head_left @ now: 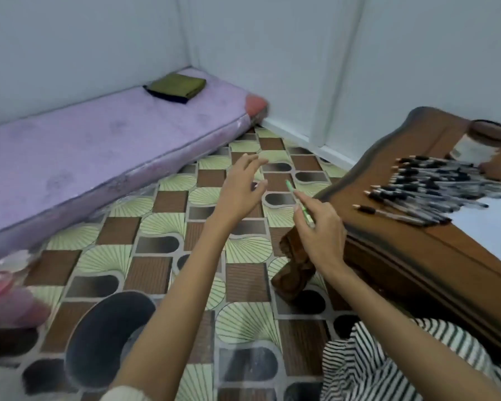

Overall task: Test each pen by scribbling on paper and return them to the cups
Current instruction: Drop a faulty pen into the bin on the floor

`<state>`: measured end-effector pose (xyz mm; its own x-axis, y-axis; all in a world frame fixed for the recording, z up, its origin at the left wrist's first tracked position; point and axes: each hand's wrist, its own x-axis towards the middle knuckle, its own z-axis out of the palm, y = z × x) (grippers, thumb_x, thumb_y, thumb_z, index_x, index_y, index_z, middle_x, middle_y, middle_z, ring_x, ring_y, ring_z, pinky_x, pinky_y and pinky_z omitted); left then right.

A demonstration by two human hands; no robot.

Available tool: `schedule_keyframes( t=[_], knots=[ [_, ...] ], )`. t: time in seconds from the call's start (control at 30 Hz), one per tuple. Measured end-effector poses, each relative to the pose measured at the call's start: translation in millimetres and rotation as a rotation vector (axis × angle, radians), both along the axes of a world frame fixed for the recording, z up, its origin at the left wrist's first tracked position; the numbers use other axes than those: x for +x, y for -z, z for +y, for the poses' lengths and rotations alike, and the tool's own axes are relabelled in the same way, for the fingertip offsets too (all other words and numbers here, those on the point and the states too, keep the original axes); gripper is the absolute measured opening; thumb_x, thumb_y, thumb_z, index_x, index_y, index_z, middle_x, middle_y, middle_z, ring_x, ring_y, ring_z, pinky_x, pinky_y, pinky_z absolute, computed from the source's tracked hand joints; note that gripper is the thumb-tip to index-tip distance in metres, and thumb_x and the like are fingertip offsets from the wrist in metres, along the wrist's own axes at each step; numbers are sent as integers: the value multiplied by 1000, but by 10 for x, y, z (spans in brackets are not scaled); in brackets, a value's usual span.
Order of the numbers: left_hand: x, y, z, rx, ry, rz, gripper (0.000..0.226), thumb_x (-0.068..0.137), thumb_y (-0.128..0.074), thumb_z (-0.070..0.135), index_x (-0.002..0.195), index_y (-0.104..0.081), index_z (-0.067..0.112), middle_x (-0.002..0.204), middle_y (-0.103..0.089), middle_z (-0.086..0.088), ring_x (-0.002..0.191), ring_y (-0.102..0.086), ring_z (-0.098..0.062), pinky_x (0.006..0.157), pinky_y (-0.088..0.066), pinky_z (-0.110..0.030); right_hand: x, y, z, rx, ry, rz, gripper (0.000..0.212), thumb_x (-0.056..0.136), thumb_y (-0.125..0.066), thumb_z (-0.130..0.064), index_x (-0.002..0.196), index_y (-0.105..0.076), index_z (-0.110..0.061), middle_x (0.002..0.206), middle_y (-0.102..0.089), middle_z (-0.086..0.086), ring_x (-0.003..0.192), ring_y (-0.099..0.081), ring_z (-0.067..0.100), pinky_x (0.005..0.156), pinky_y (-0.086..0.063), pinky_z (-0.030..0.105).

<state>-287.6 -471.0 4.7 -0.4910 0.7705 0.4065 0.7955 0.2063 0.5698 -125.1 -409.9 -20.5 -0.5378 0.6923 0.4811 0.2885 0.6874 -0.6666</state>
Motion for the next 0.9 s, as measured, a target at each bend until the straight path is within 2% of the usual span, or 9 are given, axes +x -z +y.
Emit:
schedule_keyframes(
  t=[0.1, 0.17, 0.27, 0.33, 0.4, 0.5, 0.67, 0.77, 0.9],
  knots=[
    [-284, 153, -672, 3, -148, -14, 41, 90, -57, 14, 130, -52, 11, 136, -46, -8, 128, -41, -21, 106, -31, -34, -317, 172, -502, -42, -123, -7, 32, 94, -52, -21, 125, -61, -20, 115, -67, -2, 103, -58, 12, 80, -40, 21],
    [-438, 246, -1172, 2, -258, 4, 41, 90, -56, 15, 131, -51, 11, 136, -46, -7, 127, -41, -20, 107, -31, -34, -491, 287, -829, -69, -224, -17, 33, 93, -49, -25, 123, -62, -20, 110, -68, -2, 95, -60, 12, 75, -44, 21],
    [-557, 383, -1968, -4, -452, -10, 41, 92, -54, 16, 132, -50, 13, 137, -45, -6, 129, -38, -20, 105, -28, -29, -674, 439, -1338, -107, -382, -60, 30, 93, -50, -22, 118, -63, -17, 103, -66, -5, 86, -56, 7, 69, -41, 10],
    [-580, 496, -2436, 10, -576, -26, 40, 91, -54, 15, 131, -51, 11, 137, -46, -6, 129, -38, -20, 104, -26, -25, -761, 514, -1629, -103, -473, -99, 22, 93, -54, -17, 111, -65, -16, 101, -65, -6, 84, -53, 4, 68, -38, 7],
    [-601, 638, -2822, 13, -654, -42, 42, 88, -52, 16, 128, -53, 8, 133, -49, -10, 126, -42, -24, 108, -30, -32, -852, 579, -1879, -89, -561, -134, 15, 93, -55, -14, 104, -65, -16, 100, -65, -3, 86, -54, 6, 71, -43, 14],
    [-588, 812, -3175, -32, -706, -111, 41, 88, -54, 13, 129, -52, 10, 132, -50, -7, 123, -45, -22, 106, -36, -43, -978, 668, -2170, -74, -645, -228, 12, 92, -57, -14, 101, -64, -16, 100, -64, -2, 87, -57, 12, 72, -52, 32],
    [-534, 1030, -3363, -57, -752, -152, 40, 92, -54, 13, 132, -51, 12, 137, -47, -4, 128, -41, -17, 110, -33, -35, -1129, 817, -2464, 26, -748, -506, 24, 89, -59, -22, 113, -60, -26, 110, -59, -7, 96, -50, 7, 74, -42, 20],
    [-533, 1107, -3363, -64, -757, -173, 39, 92, -53, 11, 131, -51, 12, 133, -49, -4, 123, -45, -17, 106, -37, -38, -1218, 873, -2526, 60, -837, -688, 41, 89, -61, -24, 128, -51, -26, 125, -53, -5, 108, -46, 10, 83, -40, 23],
    [-577, 1237, -3382, -92, -757, -161, 38, 92, -54, 11, 130, -52, 11, 130, -50, -5, 121, -46, -19, 105, -38, -36, -1319, 859, -2561, 47, -892, -681, 51, 91, -58, -20, 139, -41, -21, 138, -47, -2, 125, -41, 14, 100, -33, 24]
  ],
)
